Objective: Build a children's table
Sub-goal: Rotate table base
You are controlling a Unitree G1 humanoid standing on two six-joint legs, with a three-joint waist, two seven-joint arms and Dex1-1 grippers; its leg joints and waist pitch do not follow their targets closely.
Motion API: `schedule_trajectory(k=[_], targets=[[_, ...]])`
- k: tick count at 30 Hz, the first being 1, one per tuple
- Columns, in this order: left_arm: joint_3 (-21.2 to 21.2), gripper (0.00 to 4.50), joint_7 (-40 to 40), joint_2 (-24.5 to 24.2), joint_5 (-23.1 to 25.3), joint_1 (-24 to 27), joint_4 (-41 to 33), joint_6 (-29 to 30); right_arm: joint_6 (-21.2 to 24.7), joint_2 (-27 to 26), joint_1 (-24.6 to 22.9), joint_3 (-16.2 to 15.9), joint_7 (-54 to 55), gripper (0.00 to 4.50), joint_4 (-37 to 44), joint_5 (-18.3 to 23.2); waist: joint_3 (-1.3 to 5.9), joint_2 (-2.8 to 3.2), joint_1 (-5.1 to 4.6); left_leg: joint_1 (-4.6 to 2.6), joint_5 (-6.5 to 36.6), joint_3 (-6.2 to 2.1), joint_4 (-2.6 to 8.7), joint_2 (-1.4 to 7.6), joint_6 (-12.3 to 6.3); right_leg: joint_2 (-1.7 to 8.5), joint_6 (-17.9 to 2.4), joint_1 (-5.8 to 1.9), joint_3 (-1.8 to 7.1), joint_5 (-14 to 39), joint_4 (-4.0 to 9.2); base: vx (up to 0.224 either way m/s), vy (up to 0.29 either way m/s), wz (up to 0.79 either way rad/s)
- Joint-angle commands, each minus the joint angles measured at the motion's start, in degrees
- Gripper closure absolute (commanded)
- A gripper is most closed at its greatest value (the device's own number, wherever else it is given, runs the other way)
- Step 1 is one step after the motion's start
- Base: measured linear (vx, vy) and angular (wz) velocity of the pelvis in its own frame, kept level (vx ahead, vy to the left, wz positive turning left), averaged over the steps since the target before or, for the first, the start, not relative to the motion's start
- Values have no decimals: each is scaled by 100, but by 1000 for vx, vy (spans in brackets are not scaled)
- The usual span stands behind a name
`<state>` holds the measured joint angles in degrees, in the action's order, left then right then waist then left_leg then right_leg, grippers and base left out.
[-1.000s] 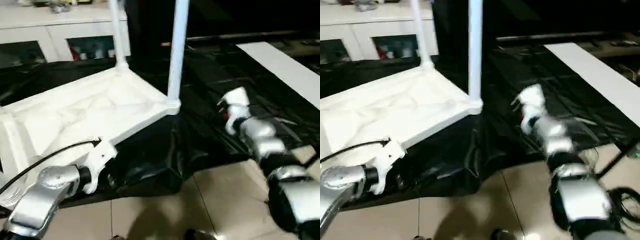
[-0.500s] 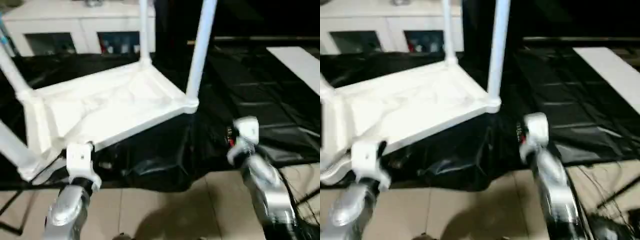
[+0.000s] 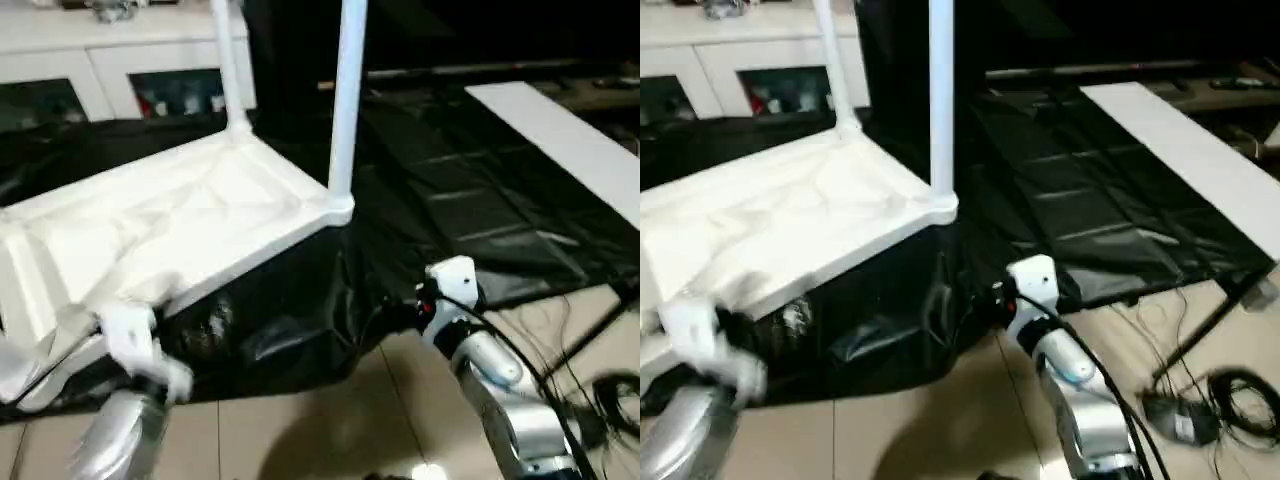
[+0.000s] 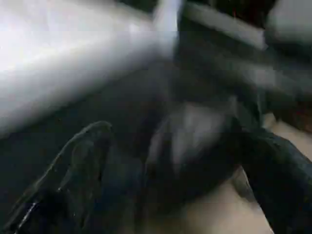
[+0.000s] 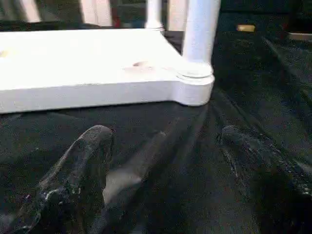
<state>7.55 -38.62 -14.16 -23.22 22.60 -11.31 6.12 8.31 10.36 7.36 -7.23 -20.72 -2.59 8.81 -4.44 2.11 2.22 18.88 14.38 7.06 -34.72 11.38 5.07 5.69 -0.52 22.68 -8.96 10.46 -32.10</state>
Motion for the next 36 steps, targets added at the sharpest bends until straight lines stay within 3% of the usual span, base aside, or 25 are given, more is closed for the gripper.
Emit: schedule_trajectory(k=[1,2,3,4,5,6,7,8,9,10,11,12,13,14,15,16,17,18,19,22,24,25,31,36], targets=[[554,2,-720,-397,-219,30,741,-194,82,49,14,-51,-163,66,63,-46,187,95,-81,201,2763,-125,598,143,-148,220,641,-463,-56,4056,689,68,4,-19],[829,2,-1003,-573,-236,31,1246,-415,80,65,49,-51,-263,66,45,7,202,195,6,344,3749,-273,942,527,-122,206,210,-670,280,2578,-103,68,4,-19],[1223,2,-1510,-864,-350,-26,2150,-790,65,98,106,-75,-398,66,20,51,194,175,91,315,4025,-303,1058,612,-107,212,-3,-628,452,1974,-303,11,-74,-2],[1311,2,-1636,-940,-379,-54,2396,-895,56,107,120,-89,-434,66,13,55,107,93,94,257,4185,-229,1086,580,-111,196,-67,-486,575,1922,-302,44,-103,15],[1415,2,-1693,-1050,-376,-64,2606,-1071,29,122,143,-112,-508,66,-8,65,-116,-159,3,-680,2721,226,-199,-362,69,166,593,678,44,5894,1468,44,-103,15],[1527,2,-1771,-1149,-475,-31,2674,-1124,8,137,161,-137,-564,66,-27,59,-116,-159,3,-680,2721,226,-199,-362,69,166,593,678,44,5894,1468,65,-58,-3],[1739,2,-1859,-1281,-656,68,2660,-1075,-25,157,190,-162,-631,66,-67,48,18,122,-195,-455,2342,52,-143,-139,-179,450,759,36,-469,5625,1301,93,74,-37],[1954,2,-1952,-1418,-823,163,2685,-1088,-40,173,215,-183,-685,66,-113,48,112,175,-287,-199,3036,-68,227,116,-136,359,733,-404,-589,4382,847,93,74,-37],[2142,2,-2041,-1532,-946,244,2722,-1117,-51,184,240,-193,-712,66,-166,44,243,303,-86,283,4240,-385,770,415,-117,227,-8,-749,161,977,-371,115,93,-31],[2251,2,-2153,-1617,-1022,272,2822,-1183,-56,189,255,-201,-726,66,-199,45,116,137,-59,-48,4325,-361,817,275,-165,152,-260,-305,335,680,-245,79,-33,-1],[2449,2,-2300,-1752,-1137,346,2951,-1167,-83,195,280,-206,-740,66,-269,29,163,108,3,-78,3952,-329,704,153,38,304,-371,-300,433,1491,-21,79,-33,-1],[2566,2,-2477,-1870,-1175,374,3145,-1180,-101,198,291,-210,-758,66,-308,6,153,33,-7,65,3305,-313,635,76,124,457,-370,-369,534,2491,186,45,-60,2],[2713,2,-2722,-2040,-1206,421,3401,-1172,-128,200,304,-209,-784,66,-357,-21,182,-64,50,106,1894,-218,536,21,14,507,-224,-316,680,3772,369,0,0,0],[2819,2,-2896,-2169,-1197,449,3617,-1220,-144,198,312,-203,-800,66,-390,-28,221,-74,70,103,1527,-198,552,31,-25,472,-212,-335,706,3643,354,0,0,0],[2837,2,-2934,-2195,-1191,452,3668,-1238,-146,198,314,-201,-803,66,-396,-27,297,-36,61,89,868,-170,575,73,-109,405,-388,-361,704,2780,266,0,0,0],[2982,2,-3052,-2325,-1271,484,3845,-1244,-159,195,330,-195,-813,66,-430,-25,320,-43,59,86,616,-143,582,73,-179,357,-513,-372,685,2263,240,0,0,0],[3070,2,-3101,-2395,-1349,512,3911,-1239,-163,190,341,-189,-819,66,-449,-25,317,-34,71,52,426,-100,582,102,-281,291,-809,-318,671,1485,168,0,0,0],[3166,2,-3133,-2444,-1434,542,3924,-1216,-168,187,346,-187,-822,66,-464,-26,312,-28,59,38,521,-70,587,119,-293,262,-968,-301,661,1254,143,57,-4,1],[3374,2,-3180,-2529,-1620,599,3901,-1079,-180,184,361,-187,-828,66,-500,-30,326,-52,51,76,643,-34,591,152,-296,255,-1248,-355,666,816,75,60,-6,-2],[3709,2,-3360,-2721,-1848,714,3919,-870,-223,173,394,-193,-840,66,-590,-46,366,-20,88,-2,405,34,541,154,-339,209,-1492,-307,660,134,22,39,-7,0],[3797,2,-3463,-2820,-1876,778,3966,-820,-237,168,407,-199,-848,66,-619,-52,344,-46,100,-1,576,63,566,167,-324,189,-1497,-323,658,147,18,0,0,0],[3940,2,-3521,-2922,-1905,789,4049,-838,-268,164,435,-210,-855,66,-671,-65,336,-99,121,-11,835,75,595,177,-294,197,-1422,-332,676,421,30,0,0,0],[4353,2,-3399,-3086,-2134,612,4040,-858,-366,117,538,-208,-852,66,-886,-112,273,-111,170,-52,1574,87,663,204,-96,234,-1187,-306,759,1593,126,0,0,0],[4528,2,-3222,-3116,-2365,258,3772,-697,-434,91,595,-197,-829,66,-1014,-123,311,-124,228,-67,1351,93,645,210,-30,222,-1251,-311,778,1297,80,0,0,0]])
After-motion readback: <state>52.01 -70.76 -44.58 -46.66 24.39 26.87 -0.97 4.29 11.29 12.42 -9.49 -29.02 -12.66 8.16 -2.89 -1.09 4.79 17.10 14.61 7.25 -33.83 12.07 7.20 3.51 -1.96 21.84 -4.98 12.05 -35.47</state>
